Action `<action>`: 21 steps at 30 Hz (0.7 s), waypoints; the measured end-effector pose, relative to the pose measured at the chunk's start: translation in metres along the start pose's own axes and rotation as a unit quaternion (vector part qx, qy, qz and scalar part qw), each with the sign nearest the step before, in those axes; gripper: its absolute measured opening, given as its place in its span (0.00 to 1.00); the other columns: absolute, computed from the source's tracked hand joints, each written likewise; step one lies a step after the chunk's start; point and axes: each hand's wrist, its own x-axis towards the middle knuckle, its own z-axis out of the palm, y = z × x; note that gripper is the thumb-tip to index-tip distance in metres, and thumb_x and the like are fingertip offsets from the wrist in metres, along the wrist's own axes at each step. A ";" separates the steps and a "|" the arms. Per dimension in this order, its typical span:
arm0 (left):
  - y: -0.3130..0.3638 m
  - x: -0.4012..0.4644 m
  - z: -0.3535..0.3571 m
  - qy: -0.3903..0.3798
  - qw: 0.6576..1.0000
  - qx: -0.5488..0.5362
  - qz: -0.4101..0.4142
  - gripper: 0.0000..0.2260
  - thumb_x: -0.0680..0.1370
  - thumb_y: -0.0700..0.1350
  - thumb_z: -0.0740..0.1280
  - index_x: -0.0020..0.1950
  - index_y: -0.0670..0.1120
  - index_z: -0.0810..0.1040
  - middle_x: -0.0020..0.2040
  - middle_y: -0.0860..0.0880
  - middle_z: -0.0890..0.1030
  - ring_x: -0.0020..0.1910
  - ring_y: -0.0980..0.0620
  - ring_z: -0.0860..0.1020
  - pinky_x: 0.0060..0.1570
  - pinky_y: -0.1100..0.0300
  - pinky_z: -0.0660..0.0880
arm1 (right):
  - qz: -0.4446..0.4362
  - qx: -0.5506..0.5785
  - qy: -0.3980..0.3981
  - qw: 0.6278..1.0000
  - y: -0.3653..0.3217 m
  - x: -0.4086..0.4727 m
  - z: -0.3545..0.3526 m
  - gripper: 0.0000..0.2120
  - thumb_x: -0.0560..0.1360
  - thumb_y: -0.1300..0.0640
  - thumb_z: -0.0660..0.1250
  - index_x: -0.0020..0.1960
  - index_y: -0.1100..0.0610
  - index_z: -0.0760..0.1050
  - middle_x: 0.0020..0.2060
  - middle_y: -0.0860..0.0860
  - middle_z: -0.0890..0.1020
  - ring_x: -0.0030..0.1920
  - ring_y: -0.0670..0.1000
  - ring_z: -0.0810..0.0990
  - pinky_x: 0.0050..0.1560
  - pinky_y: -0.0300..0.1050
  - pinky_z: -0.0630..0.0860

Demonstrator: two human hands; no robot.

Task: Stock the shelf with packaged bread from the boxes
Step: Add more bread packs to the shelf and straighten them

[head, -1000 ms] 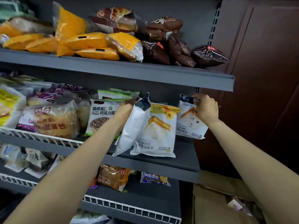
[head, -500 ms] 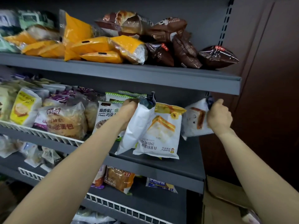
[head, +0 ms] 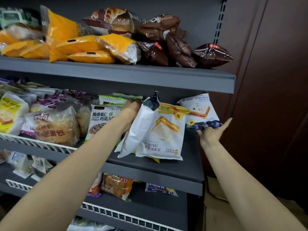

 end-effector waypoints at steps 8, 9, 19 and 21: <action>0.001 0.007 0.000 0.005 1.000 0.007 -0.015 0.07 0.81 0.40 0.56 0.45 0.44 0.70 0.36 0.50 0.71 0.32 0.54 0.69 0.26 0.65 0.66 | 0.134 0.043 0.084 0.986 0.029 0.021 0.009 0.20 0.70 0.67 0.73 0.58 0.62 0.68 0.48 0.59 0.77 0.29 0.50 0.77 0.23 0.49 0.79; 0.001 0.007 0.000 0.007 1.000 0.007 -0.015 0.07 0.81 0.40 0.56 0.45 0.44 0.70 0.36 0.50 0.71 0.32 0.54 0.69 0.26 0.64 0.66 | 0.136 0.017 0.087 0.987 0.033 0.022 0.009 0.20 0.68 0.67 0.75 0.55 0.63 0.70 0.45 0.58 0.79 0.30 0.51 0.78 0.25 0.47 0.79; -0.001 0.011 0.004 0.035 0.999 -0.020 -0.005 0.10 0.80 0.39 0.58 0.62 0.43 0.70 0.40 0.48 0.73 0.32 0.54 0.68 0.29 0.63 0.66 | 0.066 -0.536 -0.024 0.841 0.034 0.040 -0.011 0.24 0.64 0.57 0.78 0.53 0.62 0.71 0.53 0.56 0.78 0.52 0.56 0.77 0.55 0.49 0.76; -0.003 0.010 0.006 0.033 0.999 -0.032 -0.003 0.06 0.79 0.38 0.60 0.55 0.44 0.72 0.39 0.46 0.75 0.33 0.51 0.71 0.31 0.61 0.69 | 0.021 -0.573 -0.038 0.818 0.029 0.041 -0.013 0.27 0.66 0.58 0.77 0.60 0.60 0.70 0.55 0.58 0.79 0.55 0.60 0.78 0.52 0.49 0.75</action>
